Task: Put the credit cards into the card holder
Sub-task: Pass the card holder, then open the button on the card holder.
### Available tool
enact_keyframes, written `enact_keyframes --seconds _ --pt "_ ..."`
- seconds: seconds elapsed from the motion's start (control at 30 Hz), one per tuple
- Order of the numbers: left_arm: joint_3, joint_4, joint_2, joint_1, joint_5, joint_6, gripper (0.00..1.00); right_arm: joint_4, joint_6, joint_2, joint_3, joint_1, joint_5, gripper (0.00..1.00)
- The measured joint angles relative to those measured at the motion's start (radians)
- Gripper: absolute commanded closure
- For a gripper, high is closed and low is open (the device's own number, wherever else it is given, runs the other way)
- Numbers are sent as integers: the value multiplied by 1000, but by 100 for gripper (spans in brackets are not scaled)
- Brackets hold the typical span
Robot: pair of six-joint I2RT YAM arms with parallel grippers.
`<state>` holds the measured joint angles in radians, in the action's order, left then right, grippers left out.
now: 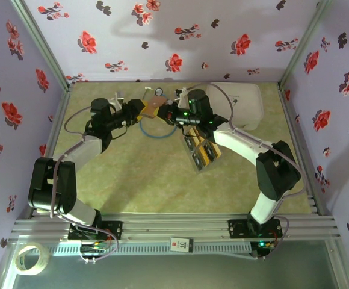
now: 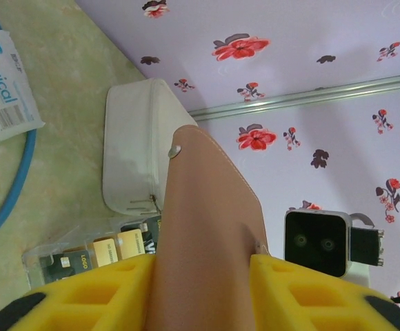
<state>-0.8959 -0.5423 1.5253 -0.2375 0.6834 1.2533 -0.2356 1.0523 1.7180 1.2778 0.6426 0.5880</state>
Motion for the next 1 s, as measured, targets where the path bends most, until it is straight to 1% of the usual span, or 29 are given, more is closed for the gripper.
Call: enact_keyframes --seconds 0.2,0.3,0.43,0.57,0.67,0.8,0.9,1.0 --pt "2 -16 0 0 -2 5 78 -3 5 1 -4 0 0 100" --pt "2 -24 0 0 -1 5 83 -3 7 3 -5 0 0 100" --pt "2 -26 0 0 2 -6 91 6 -2 5 -7 -2 0 71" --pt "2 10 -4 0 0 -75 93 83 -39 -9 -18 -14 -26 54" --pt "8 77 -29 0 -19 -161 93 207 -92 -39 -21 -32 -76 47" --pt "18 182 -82 -7 -85 -293 93 376 -167 -57 11 -40 -164 38" --pt "37 238 -123 -21 -144 -373 93 470 -203 -48 61 -36 -225 35" --pt "60 276 -154 -41 -199 -426 93 512 -218 -19 121 -27 -269 34"
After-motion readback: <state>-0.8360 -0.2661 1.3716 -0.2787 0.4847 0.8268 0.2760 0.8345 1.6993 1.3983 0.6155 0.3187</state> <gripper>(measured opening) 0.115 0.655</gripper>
